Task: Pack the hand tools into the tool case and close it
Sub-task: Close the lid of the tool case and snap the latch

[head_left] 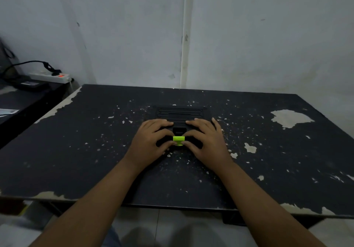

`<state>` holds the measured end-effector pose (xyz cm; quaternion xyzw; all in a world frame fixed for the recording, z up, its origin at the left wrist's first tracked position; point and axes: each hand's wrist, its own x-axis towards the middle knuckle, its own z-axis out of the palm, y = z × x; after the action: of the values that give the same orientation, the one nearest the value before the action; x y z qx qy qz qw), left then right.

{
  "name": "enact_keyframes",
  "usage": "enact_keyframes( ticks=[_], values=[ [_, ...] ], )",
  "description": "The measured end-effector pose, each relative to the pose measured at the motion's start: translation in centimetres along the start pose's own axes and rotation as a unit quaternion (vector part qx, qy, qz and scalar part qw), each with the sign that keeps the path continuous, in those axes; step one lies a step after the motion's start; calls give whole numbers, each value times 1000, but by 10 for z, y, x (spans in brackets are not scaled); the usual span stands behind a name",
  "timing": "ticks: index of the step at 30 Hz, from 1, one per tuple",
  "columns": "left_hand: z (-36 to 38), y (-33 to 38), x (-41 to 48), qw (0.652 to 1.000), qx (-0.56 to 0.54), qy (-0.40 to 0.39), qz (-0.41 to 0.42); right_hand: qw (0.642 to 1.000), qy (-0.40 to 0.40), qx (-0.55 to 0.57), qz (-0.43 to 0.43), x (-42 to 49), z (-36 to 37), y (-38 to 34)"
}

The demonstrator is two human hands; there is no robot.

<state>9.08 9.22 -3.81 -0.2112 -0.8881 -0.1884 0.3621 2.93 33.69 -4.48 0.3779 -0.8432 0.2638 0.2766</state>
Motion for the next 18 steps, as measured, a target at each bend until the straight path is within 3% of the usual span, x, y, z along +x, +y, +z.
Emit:
enact_keyframes(
  ticks=[9, 18],
  values=[
    [-1, 7, 4, 999, -2, 37, -26, 996, 89, 9, 31, 6, 9, -7],
    [6, 0, 1, 998, -8, 59, -17, 994, 103, 10, 25, 6, 14, -4]
  ],
)
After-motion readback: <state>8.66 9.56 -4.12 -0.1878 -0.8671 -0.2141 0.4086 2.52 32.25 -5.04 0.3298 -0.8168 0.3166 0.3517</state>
